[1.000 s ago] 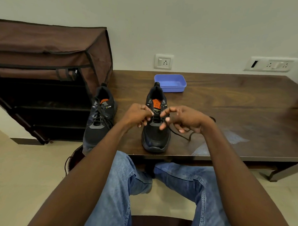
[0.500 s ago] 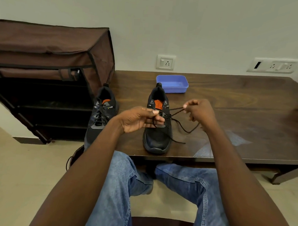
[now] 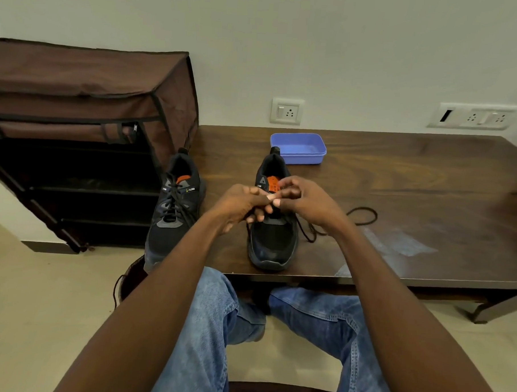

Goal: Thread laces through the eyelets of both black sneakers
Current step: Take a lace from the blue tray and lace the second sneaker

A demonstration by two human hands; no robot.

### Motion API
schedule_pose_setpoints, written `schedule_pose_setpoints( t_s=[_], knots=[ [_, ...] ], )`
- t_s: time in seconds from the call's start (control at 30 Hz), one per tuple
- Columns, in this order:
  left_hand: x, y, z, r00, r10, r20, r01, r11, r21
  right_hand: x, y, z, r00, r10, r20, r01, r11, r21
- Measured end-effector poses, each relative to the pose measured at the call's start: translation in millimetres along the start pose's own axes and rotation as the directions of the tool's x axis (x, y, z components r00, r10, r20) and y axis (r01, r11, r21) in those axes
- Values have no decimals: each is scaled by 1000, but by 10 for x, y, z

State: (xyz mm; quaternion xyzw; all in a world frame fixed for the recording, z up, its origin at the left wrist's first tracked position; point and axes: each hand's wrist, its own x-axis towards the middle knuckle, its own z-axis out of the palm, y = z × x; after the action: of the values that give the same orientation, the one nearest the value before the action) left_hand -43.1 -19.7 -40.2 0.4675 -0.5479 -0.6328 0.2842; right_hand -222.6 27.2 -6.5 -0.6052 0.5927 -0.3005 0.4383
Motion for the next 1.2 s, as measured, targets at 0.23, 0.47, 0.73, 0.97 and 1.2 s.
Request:
schedule_pose_setpoints(
  t_s=[0.23,0.47,0.73,0.97,1.2],
  knots=[
    [5,-35,-117,987,-70,-143,66,997,-33,71,172,-106,923,151,-354,-200,974,-107],
    [10,-9,-80,988,-72,-140,55,991,-124,57,296,-191,808,178,-561,-440,816,-376],
    [-24,6,-9,986,12,-168,-20,999,-49,163,196,53,954,-53,-293,-17,973,-230],
    [-46,36,45,981,30,-191,-31,1000,-2,219,190,222,966,-97,-240,69,990,-125],
    [14,-34,92,953,42,-299,-44,999,0,298,241,273,951,-79,-299,12,975,-220]
  ],
)
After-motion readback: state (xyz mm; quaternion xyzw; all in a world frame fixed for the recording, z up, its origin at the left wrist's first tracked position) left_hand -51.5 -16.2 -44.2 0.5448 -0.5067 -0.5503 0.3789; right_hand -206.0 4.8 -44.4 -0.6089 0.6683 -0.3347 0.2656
